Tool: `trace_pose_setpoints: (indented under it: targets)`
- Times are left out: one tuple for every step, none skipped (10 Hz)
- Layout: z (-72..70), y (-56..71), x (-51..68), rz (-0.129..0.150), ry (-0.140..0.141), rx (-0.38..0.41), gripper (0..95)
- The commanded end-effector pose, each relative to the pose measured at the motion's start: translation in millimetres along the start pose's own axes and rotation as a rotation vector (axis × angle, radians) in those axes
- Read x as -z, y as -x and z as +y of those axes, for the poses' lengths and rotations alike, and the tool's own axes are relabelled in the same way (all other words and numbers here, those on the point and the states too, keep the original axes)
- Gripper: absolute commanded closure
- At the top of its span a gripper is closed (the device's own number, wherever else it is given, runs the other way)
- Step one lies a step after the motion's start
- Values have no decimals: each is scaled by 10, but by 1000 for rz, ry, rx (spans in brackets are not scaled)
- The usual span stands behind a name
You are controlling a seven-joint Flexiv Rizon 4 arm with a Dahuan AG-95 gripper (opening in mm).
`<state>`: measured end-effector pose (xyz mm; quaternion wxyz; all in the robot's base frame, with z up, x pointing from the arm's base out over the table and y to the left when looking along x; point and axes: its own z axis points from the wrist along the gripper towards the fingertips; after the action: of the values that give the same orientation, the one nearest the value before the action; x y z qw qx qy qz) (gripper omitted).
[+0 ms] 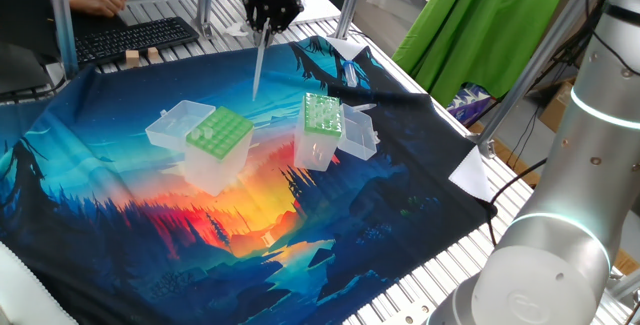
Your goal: Transfer all large pipette tips from one holder to another
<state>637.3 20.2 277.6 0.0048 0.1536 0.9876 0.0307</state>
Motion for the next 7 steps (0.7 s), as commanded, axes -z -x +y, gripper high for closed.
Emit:
trace_pose_setpoints:
  targets:
    - [1, 0, -4, 3, -2, 16, 950]
    - [1, 0, -4, -1, -7, 22, 950]
    - [1, 0, -4, -4, -23, 24, 950]
    - [1, 0, -4, -3, -24, 2, 950]
    - [1, 0, -4, -6, -30, -13, 950]
    - [1, 0, -4, -8, -37, -21, 950]
    - [1, 0, -4, -7, -37, -29, 950]
